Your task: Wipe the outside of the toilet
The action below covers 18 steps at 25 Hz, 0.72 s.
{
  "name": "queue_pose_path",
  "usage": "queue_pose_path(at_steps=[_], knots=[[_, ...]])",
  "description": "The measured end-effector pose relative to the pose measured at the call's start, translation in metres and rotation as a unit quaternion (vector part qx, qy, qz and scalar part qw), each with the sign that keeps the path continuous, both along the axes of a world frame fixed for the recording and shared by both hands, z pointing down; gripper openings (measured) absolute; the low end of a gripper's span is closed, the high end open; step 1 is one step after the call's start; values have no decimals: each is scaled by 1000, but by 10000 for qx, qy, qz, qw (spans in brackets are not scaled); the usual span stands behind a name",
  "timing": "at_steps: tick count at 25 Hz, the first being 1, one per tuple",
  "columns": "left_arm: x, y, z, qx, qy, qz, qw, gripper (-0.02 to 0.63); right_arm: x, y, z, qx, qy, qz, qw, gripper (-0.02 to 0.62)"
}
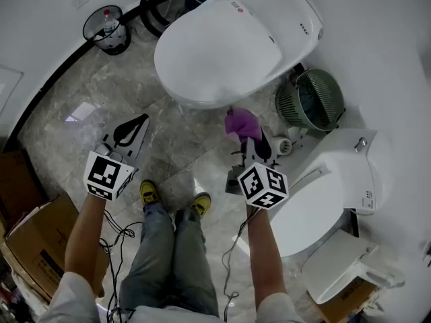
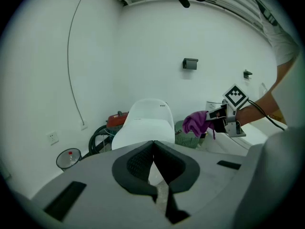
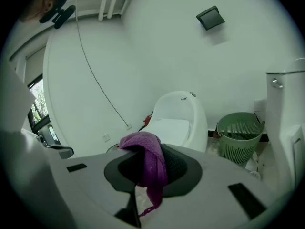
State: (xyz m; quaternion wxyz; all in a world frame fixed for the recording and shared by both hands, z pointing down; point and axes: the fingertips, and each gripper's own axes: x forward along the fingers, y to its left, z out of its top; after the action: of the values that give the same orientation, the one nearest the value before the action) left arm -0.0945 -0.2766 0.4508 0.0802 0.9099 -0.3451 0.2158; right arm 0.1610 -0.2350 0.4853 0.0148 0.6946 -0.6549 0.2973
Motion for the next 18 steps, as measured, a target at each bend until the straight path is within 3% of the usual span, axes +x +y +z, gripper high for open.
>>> queue_pose_path(at_steps=[18], knots=[[2, -7, -238, 510, 538, -421, 9964, 17, -15, 14, -232, 422, -177, 55, 9989, 87]])
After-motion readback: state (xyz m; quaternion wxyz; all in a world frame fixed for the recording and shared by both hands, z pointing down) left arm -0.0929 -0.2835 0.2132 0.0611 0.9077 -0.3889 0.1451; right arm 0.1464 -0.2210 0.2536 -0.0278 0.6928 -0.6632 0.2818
